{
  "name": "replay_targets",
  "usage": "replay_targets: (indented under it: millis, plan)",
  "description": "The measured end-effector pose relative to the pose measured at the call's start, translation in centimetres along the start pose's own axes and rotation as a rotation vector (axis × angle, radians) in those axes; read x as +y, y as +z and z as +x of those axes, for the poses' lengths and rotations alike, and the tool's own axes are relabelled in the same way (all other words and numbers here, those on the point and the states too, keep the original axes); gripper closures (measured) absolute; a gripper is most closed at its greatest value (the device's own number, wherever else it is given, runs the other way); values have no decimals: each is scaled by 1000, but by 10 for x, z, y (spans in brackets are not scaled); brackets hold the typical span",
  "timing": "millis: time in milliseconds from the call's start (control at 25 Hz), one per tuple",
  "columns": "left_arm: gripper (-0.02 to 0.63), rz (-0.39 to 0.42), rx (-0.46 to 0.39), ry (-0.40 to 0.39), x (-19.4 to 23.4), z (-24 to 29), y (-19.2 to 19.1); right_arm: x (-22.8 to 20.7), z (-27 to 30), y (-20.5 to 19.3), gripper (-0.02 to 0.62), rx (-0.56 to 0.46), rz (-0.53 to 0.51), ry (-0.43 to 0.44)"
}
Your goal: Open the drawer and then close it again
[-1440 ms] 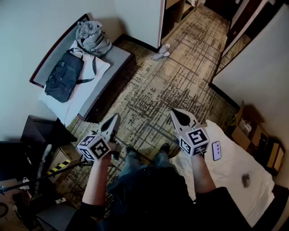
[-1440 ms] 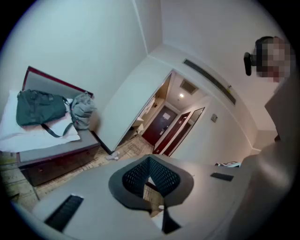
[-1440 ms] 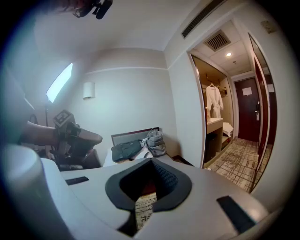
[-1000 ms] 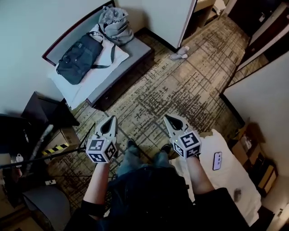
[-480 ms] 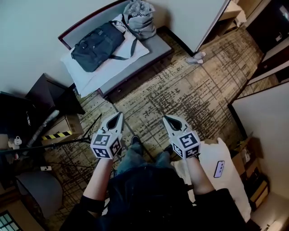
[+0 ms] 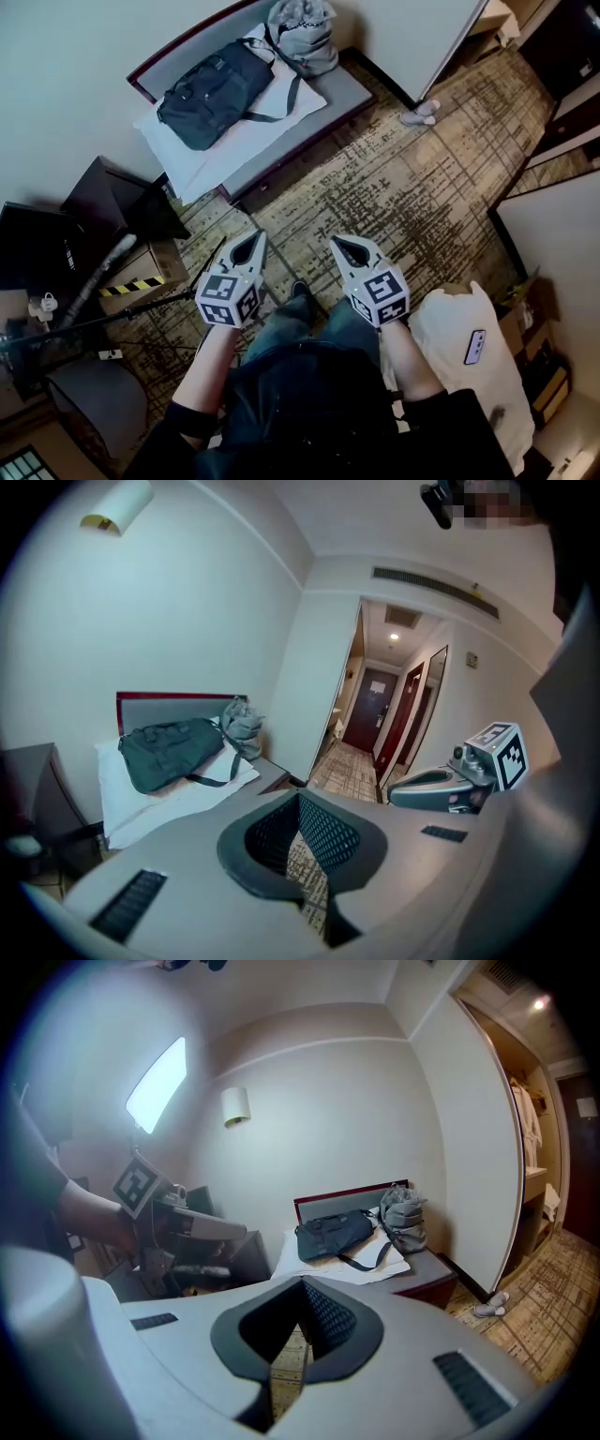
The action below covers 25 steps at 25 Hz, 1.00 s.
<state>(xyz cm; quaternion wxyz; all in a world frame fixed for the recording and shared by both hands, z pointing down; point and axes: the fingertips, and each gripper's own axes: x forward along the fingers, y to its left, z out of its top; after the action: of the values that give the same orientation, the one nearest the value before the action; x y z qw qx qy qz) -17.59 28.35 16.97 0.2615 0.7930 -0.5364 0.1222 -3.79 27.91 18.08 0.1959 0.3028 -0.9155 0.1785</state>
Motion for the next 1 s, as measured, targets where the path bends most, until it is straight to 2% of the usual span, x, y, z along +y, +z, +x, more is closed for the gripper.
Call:
replay_targets:
  millis: [320,520,640,800,1000]
  plan:
    - [604,-1,41,50,5,33,-15,-22,23,-15,595,57,6,58]
    - [604,22,61,86,-2,56,-22,-42,30,-22,595,76,20,108]
    - [604,47,64,132,-2,70,-30,-54,39,-30,595,80,14,147]
    - [604,57,73,199,14,93,-51,-73,64,-48,595,99,-13,182]
    - [604,84,147,202,45,121,-93,-79,98,-63,595,109,6,171]
